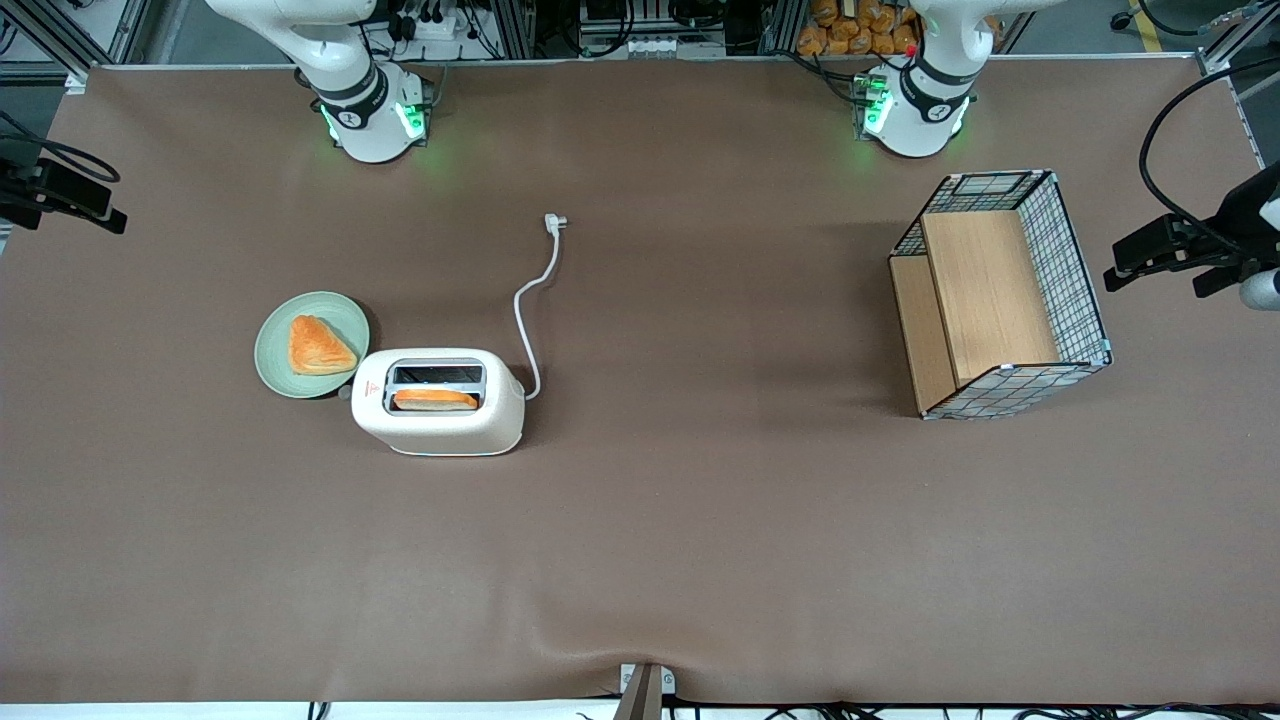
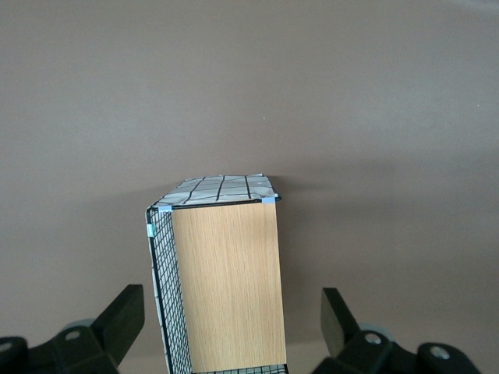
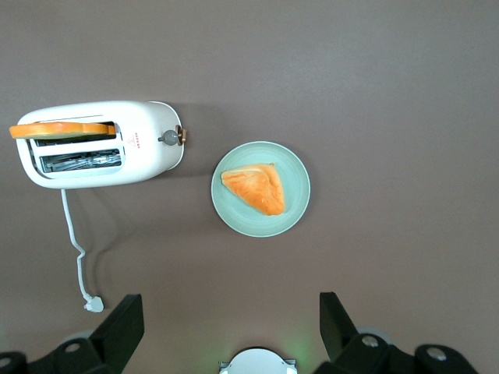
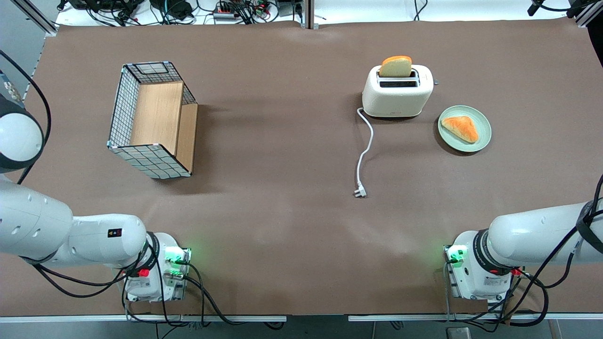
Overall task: Press toaster button with right arm
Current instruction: 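Move the right gripper in toward the white toaster's side lever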
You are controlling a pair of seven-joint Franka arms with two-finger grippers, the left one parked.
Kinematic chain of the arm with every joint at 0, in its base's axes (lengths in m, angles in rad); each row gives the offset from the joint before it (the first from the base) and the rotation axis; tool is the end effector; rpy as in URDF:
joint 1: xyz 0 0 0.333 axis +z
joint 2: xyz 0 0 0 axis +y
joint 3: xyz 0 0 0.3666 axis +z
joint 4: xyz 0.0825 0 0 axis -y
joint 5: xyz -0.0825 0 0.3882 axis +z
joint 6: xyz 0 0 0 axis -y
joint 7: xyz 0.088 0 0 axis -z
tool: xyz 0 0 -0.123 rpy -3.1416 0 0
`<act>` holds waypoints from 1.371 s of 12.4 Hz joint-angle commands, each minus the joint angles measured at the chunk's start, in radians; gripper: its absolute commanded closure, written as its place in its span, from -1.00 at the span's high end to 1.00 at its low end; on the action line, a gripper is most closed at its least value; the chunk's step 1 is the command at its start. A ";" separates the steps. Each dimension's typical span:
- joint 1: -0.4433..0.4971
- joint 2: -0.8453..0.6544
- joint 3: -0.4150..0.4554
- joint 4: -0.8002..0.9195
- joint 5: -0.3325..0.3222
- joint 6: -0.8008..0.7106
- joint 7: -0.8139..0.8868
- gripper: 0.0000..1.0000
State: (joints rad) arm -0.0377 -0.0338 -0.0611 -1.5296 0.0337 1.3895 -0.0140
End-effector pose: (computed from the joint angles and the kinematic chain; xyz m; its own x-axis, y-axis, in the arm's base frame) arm 0.5233 -0.0479 0.6819 0.9914 -0.0778 -0.1055 -0.0822 -0.9959 -0.0371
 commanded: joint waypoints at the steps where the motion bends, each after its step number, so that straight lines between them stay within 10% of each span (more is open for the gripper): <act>1: 0.006 0.051 -0.006 0.042 0.000 -0.018 -0.003 1.00; 17: 0.009 0.103 -0.006 -0.199 0.189 0.220 0.012 1.00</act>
State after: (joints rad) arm -0.0326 0.0692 -0.0614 -1.7079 0.1968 1.5795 -0.0106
